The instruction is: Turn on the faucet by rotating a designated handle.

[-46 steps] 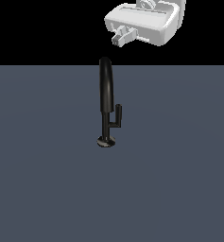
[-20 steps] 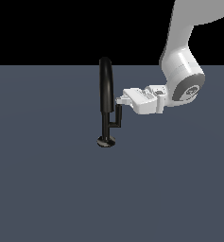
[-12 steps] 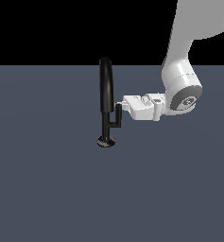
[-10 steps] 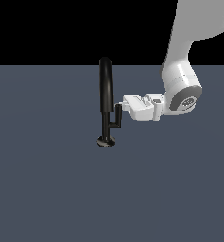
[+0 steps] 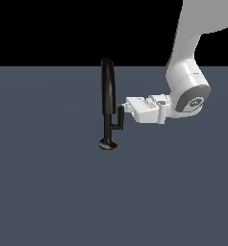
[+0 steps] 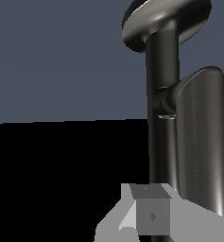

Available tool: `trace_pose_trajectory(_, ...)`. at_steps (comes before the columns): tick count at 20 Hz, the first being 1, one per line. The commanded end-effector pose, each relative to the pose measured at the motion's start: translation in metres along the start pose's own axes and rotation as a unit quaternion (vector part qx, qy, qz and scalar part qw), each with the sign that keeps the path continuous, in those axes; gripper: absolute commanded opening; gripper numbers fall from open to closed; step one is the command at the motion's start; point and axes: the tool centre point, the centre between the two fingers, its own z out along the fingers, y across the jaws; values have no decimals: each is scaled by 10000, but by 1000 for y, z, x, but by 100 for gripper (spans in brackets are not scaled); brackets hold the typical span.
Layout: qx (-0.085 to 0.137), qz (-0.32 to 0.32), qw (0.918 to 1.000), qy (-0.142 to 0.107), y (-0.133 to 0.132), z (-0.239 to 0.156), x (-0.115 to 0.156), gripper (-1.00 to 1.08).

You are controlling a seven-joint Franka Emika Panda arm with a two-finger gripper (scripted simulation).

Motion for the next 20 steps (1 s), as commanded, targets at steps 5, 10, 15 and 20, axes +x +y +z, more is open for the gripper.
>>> trace_pose_trajectory(5, 5, 2, 10000, -5, 18, 0, -6, -100)
trace_pose_trajectory(10, 8, 4, 10000, -8, 32, 1, -10, -100)
trace_pose_trajectory(15, 31, -20, 10000, 9, 37, 0, -5, -100)
trace_pose_trajectory(20, 22, -9, 10000, -1, 55, 1, 2, -100)
